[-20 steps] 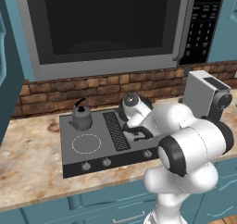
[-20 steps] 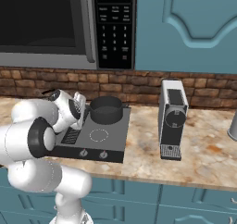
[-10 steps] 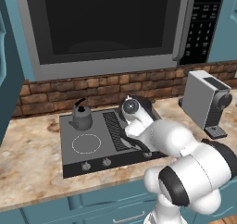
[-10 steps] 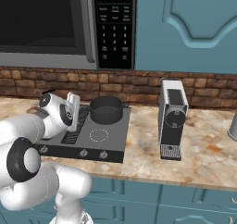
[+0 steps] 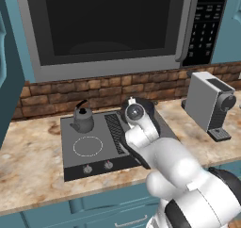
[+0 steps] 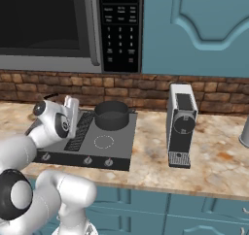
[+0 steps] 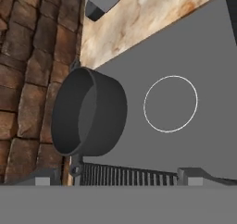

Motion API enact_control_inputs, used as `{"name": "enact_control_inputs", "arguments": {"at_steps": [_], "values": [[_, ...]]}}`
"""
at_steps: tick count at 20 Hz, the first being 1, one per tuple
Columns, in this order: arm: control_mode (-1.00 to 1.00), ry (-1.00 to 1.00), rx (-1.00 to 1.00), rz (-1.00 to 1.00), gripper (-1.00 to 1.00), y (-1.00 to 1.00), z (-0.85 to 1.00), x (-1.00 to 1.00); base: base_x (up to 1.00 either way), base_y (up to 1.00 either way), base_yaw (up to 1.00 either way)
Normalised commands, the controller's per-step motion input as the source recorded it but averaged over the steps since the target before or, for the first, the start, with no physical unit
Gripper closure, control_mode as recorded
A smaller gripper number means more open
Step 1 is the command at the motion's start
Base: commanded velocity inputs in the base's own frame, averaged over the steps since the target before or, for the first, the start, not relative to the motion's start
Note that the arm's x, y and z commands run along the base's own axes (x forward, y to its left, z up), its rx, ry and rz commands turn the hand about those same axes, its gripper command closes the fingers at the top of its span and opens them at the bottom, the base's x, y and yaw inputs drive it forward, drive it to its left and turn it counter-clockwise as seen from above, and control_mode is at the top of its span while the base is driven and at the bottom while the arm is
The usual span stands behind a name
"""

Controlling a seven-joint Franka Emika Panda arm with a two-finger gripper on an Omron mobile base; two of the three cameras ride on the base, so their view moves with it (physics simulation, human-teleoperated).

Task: Pick the kettle from the cabinet and place it on a stove burner. Then pick the pot from the counter and place it on another stove burner. Finally, turn both burners on.

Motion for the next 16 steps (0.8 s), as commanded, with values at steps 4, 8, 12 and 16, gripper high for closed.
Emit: {"name": "enact_control_inputs", "arguments": {"at_steps": [4,8,12,16], "values": [[-1.0,0.0,0.12,-0.01,-1.0,0.05,0.25,-0.24,0.0,0.0,0.0],[-1.0,0.0,0.16,-0.04,-1.0,0.01,0.16,-0.3,0.0,0.0,0.0],[-1.0,0.0,0.13,-0.06,-1.0,0.06,0.04,-0.38,0.0,0.0,0.0],[-1.0,0.0,0.14,-0.09,-1.0,0.08,0.09,-0.36,0.0,0.0,0.0]]}}
